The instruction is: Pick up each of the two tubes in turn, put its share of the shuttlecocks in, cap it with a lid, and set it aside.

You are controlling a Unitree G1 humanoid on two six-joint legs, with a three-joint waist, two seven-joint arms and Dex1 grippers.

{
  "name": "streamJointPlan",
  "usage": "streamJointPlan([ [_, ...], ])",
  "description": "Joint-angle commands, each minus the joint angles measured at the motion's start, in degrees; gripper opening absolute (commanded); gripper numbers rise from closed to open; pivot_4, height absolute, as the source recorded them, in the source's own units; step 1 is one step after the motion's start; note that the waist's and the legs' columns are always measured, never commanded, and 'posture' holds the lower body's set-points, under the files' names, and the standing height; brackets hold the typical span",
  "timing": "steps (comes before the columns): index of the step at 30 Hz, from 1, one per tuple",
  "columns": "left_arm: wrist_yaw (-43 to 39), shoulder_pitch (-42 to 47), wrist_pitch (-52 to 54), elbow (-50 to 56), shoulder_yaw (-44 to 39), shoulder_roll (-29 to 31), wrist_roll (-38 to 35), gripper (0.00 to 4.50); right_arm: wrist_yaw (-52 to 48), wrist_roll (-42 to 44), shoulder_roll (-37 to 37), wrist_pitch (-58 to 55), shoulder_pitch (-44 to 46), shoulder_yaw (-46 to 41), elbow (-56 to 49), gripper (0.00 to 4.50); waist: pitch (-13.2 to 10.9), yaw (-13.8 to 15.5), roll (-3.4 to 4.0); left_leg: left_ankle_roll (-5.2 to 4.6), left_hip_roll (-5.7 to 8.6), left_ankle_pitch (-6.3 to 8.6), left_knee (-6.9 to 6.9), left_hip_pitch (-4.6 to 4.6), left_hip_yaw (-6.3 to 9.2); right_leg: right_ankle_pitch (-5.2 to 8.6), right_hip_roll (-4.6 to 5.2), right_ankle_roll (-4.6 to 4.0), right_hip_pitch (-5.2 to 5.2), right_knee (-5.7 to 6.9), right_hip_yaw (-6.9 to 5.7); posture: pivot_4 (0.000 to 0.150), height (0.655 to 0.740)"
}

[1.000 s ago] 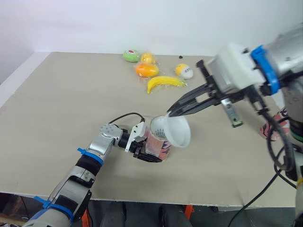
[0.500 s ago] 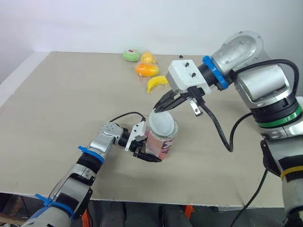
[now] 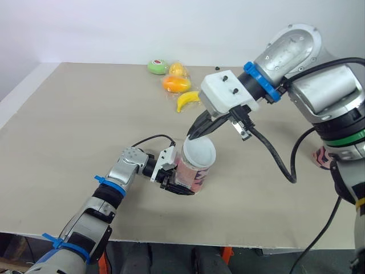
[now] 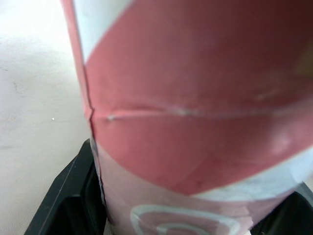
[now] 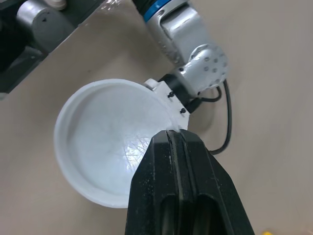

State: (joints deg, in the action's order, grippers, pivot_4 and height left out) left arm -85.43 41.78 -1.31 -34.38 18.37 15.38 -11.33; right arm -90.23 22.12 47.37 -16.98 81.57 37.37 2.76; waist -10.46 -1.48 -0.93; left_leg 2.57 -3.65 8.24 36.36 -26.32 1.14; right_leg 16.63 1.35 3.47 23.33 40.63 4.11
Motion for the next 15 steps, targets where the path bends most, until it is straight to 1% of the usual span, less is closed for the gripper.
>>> streamJointPlan([
  [1,1.0,-0.8,0.7,-1.5,0.4,0.7,2.1,3.09,-2.3,-0.1,0.5,1.5,0.6,-0.1,-0.1,0.03,0.0,0.0,0.00,0.00,0.00,0.00,0.00,0.00,0.00,0.00,0.00,0.00,0.00,0.00,0.00,0.150,0.6917],
  [8,1.2,-0.8,1.0,-1.5,0.1,0.9,2.0,3.09,-2.3,-2.4,0.4,4.4,0.3,1.2,1.5,0.03,0.0,0.0,0.00,0.00,0.00,0.00,0.00,-0.01,0.00,0.00,0.00,-0.02,0.00,0.00,0.00,0.150,0.6917],
  [15,1.3,-0.7,0.9,-1.7,0.0,0.8,2.1,3.09,-2.3,-4.6,-1.8,6.0,1.5,0.3,4.4,0.03,0.0,0.0,0.00,0.00,0.00,0.00,0.00,0.00,0.00,-0.01,-0.01,0.00,0.01,0.00,0.00,0.150,0.6917],
])
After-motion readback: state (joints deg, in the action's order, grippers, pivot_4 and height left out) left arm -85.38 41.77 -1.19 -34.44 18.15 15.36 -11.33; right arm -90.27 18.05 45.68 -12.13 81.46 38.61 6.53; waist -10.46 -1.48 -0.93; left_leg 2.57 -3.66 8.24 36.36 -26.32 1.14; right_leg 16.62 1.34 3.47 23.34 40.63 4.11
